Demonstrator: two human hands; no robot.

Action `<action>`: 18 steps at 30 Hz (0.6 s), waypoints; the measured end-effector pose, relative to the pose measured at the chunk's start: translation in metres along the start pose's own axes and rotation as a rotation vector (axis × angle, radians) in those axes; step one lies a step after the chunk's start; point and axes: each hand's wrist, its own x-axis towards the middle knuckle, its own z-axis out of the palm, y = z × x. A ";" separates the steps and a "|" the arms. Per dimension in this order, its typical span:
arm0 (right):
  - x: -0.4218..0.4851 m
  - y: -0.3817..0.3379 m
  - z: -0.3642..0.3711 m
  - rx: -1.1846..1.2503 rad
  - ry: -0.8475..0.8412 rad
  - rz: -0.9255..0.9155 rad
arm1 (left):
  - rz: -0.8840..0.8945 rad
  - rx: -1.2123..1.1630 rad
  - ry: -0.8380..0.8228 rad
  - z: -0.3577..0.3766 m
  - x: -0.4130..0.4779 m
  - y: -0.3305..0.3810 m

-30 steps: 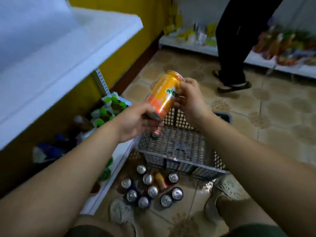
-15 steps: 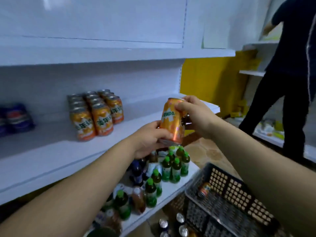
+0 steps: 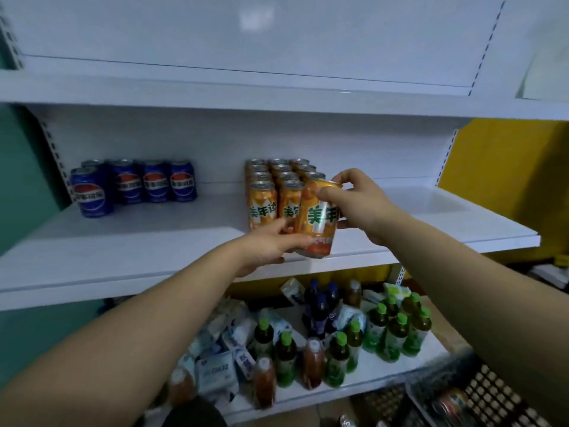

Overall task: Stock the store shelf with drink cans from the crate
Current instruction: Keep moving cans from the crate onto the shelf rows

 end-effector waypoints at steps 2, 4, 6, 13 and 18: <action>0.012 0.010 0.004 -0.028 0.016 -0.002 | -0.012 0.166 0.067 -0.011 0.009 -0.013; 0.022 0.023 0.008 -0.053 0.036 0.007 | -0.071 0.411 0.116 -0.018 0.018 -0.027; 0.032 0.036 0.011 -0.086 0.066 0.026 | -0.141 0.695 0.147 -0.023 0.025 -0.043; 0.065 0.065 0.013 -0.144 0.122 0.030 | -0.111 1.178 0.181 -0.026 0.039 -0.079; 0.088 0.083 0.014 -0.233 0.135 -0.039 | -0.072 1.249 0.237 -0.022 0.041 -0.085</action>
